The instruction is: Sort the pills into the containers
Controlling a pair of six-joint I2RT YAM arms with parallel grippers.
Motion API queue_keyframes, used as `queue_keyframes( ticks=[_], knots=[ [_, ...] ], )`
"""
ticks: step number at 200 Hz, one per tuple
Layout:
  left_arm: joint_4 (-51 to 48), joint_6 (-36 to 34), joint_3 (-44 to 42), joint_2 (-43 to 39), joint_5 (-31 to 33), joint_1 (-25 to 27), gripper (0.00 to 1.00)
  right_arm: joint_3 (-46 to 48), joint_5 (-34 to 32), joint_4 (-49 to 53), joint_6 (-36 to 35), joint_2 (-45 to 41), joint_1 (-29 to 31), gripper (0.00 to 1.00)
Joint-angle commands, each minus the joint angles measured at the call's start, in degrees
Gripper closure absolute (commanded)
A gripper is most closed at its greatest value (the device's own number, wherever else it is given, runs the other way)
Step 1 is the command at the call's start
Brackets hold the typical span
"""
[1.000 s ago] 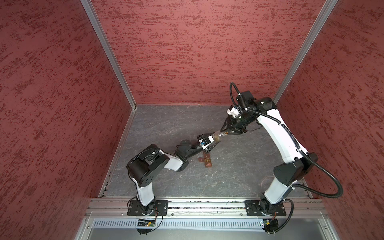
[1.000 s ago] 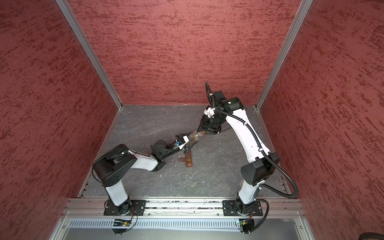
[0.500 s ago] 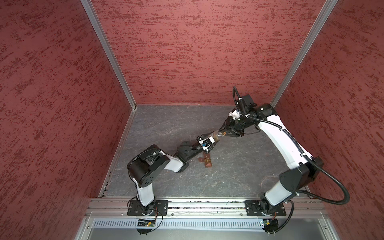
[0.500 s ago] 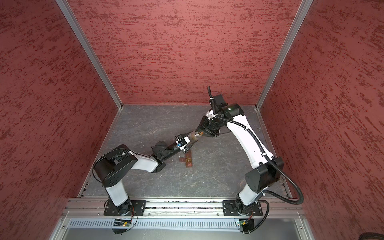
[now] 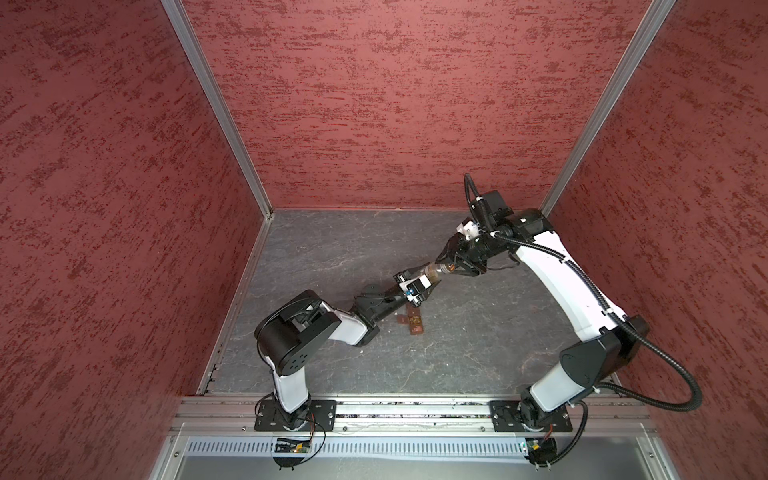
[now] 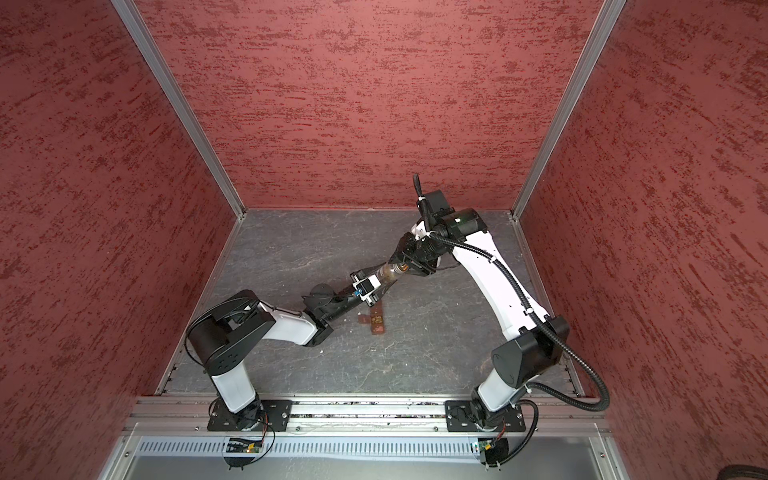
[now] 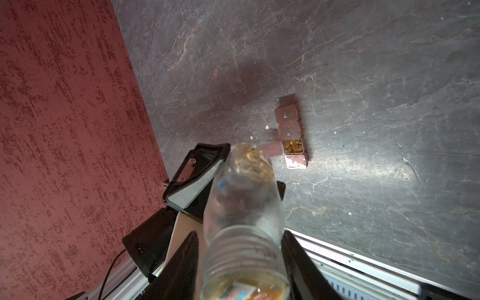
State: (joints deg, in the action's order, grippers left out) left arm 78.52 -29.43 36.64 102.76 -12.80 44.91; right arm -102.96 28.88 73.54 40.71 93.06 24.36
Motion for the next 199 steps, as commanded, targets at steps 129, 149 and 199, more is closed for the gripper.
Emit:
queue_keyframes(
  ticks=[129, 149, 199],
  knots=[
    [2.34, -0.80, 0.82, 0.46, -2.84, 1.24, 1.00, -7.26, -2.97, 4.02, -3.53, 1.93, 0.71, 0.36],
    [2.34, -0.61, 0.93, 0.50, -2.78, 1.17, 1.00, -7.26, -2.88, 4.07, -3.53, 1.78, 0.77, 0.36],
    [2.36, 0.32, 1.15, 0.72, -2.61, 0.66, 1.00, -7.19, -2.36, 4.90, -3.62, 1.19, 0.77, 0.36]
  ],
)
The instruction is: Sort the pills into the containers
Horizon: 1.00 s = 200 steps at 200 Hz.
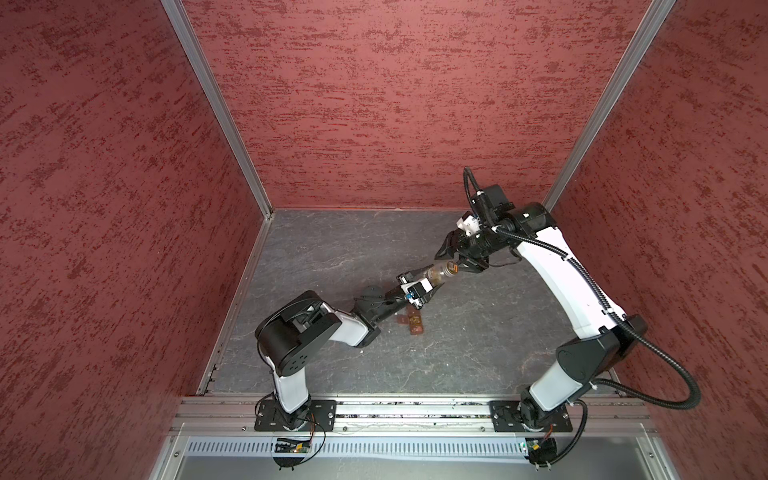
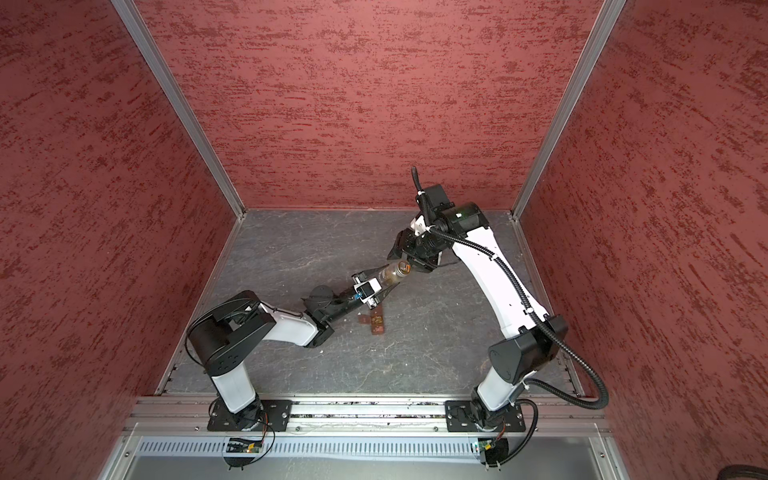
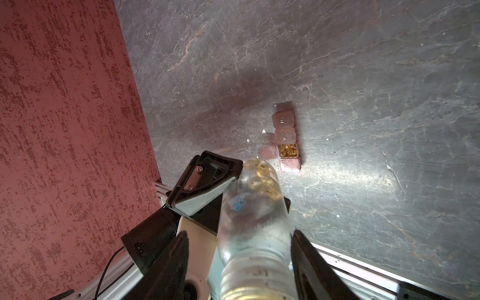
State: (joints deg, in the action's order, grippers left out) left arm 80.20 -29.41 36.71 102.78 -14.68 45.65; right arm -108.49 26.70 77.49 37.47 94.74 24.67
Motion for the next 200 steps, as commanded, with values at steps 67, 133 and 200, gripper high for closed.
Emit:
queue_keyframes(
  ticks=[67, 133, 200],
  knots=[
    [0.66, 0.91, 2.55, 2.38, -0.94, -0.75, 1.00, -1.54, 0.67, 1.75, -0.47, -1.66, 1.58, 0.37],
    [0.66, 1.33, 2.79, 2.78, -1.15, -1.71, 1.00, -3.09, -0.10, 3.56, -1.08, -1.36, 2.78, 0.37],
    [0.72, 1.92, 1.88, 1.41, -1.41, -2.53, 1.00, -6.12, -3.31, 6.39, -2.25, -0.58, 2.84, 0.31]
  ],
)
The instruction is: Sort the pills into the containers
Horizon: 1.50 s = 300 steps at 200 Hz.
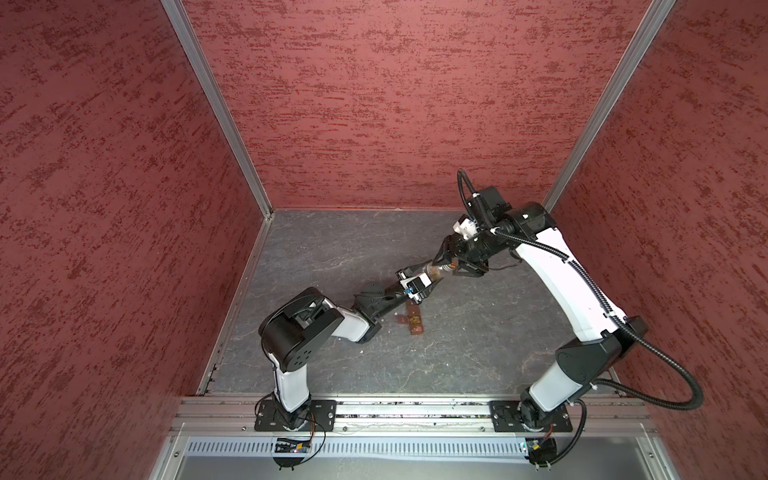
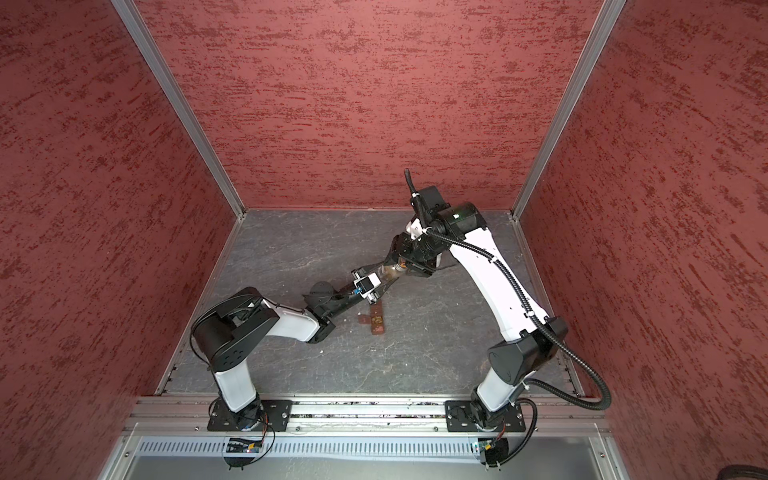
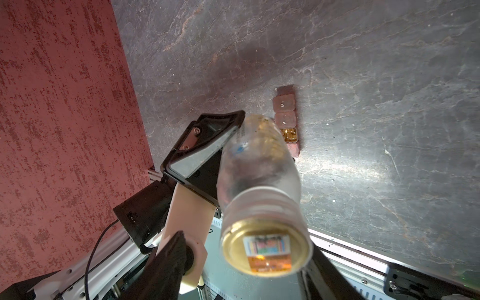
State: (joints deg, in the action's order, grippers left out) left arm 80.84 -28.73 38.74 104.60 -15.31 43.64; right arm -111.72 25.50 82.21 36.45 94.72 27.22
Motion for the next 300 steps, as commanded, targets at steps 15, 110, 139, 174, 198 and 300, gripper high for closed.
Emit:
queue_keyframes(
  ticks=[15, 110, 139, 174, 198, 300],
  knots=[
    [0.02, 1.46, -0.47, -0.68, -0.86, -0.79, 1.00, -4.53, -2.69, 2.77, -2.17, -0.01, 0.27, 0.30],
    [0.07, 4.38, -2.96, -3.34, -2.55, -1.12, 1.00, -9.51, -9.01, 1.28, -11.22, 4.85, -0.51, 0.27],
    [0.09, 5.08, -2.97, -3.41, -2.77, -1.18, 1.00, -8.53, -5.87, -1.47, -12.25, 5.43, -0.50, 0.27],
    [0.10, 6.11, -2.72, -2.92, -2.97, -1.67, 1.00, -8.09, -4.18, -2.15, -13.06, 5.04, -0.08, 0.27],
    [0.05, 6.58, -2.44, -2.56, -2.93, -2.01, 1.00, -7.30, -3.66, -1.67, -13.42, 4.61, 0.69, 0.28],
    [0.05, 7.09, -1.22, -1.16, -3.06, -2.68, 1.00, -6.40, -3.06, 0.02, -13.95, 3.36, 3.44, 0.32]
  ],
)
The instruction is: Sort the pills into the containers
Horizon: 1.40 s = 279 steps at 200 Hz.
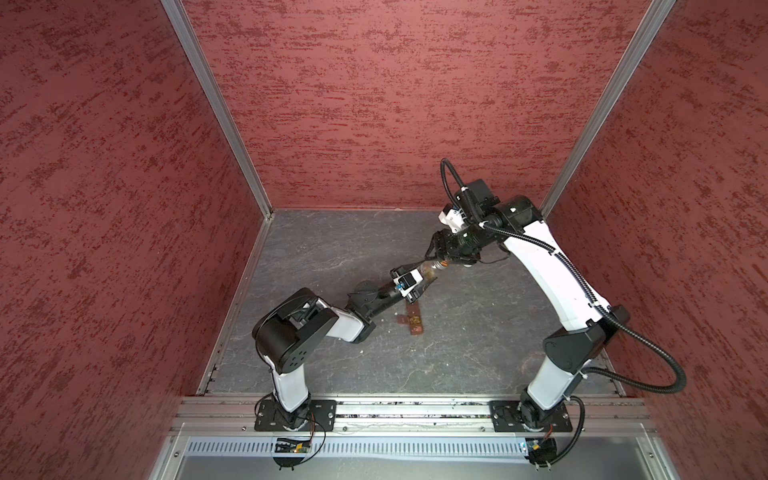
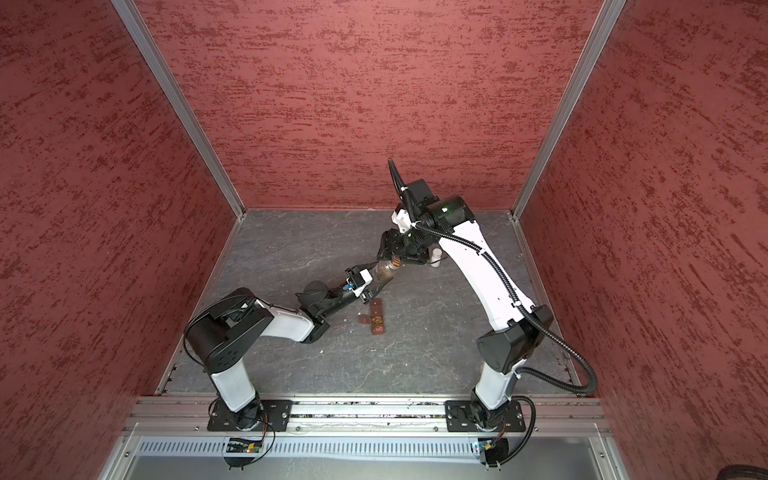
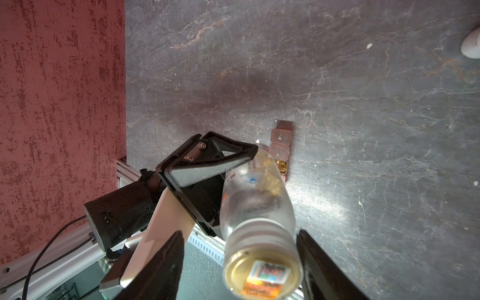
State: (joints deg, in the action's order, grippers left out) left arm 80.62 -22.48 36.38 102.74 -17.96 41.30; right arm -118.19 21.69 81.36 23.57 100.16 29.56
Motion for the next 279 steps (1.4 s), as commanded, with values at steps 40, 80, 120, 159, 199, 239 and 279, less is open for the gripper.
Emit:
queue_keyframes(
  ticks=[40, 80, 120, 159, 199, 239, 279],
  knots=[
    [0.26, 0.86, 2.15, 1.38, -0.68, -0.81, 1.00, 1.55, -0.22, 1.65, -0.90, -3.47, 2.29, 0.32],
    [0.29, 0.81, 2.12, 1.19, -0.86, -1.19, 1.00, 1.71, -2.36, 2.97, -0.64, -4.87, 2.97, 0.31],
    [0.25, 1.12, 1.11, 0.28, -1.02, -1.18, 1.00, -3.26, -7.70, 4.68, 0.54, -3.35, 0.69, 0.27],
    [0.23, 1.30, 0.61, -0.38, -1.03, -0.80, 1.00, -9.91, -8.51, 6.25, -0.76, 1.59, -0.65, 0.26],
    [0.23, 1.47, 0.84, -0.50, -1.07, -0.59, 1.00, -12.93, -5.33, 5.93, -1.58, 4.59, -0.65, 0.26],
    [0.24, 1.44, 1.15, -0.44, -1.12, -0.64, 1.00, -11.76, -2.85, 5.30, -2.03, 4.74, -0.18, 0.26],
    [0.24, 1.56, 1.54, -0.41, -1.22, -0.64, 1.00, -11.18, -1.74, 5.72, -2.28, 4.46, 0.54, 0.27]
  ],
)
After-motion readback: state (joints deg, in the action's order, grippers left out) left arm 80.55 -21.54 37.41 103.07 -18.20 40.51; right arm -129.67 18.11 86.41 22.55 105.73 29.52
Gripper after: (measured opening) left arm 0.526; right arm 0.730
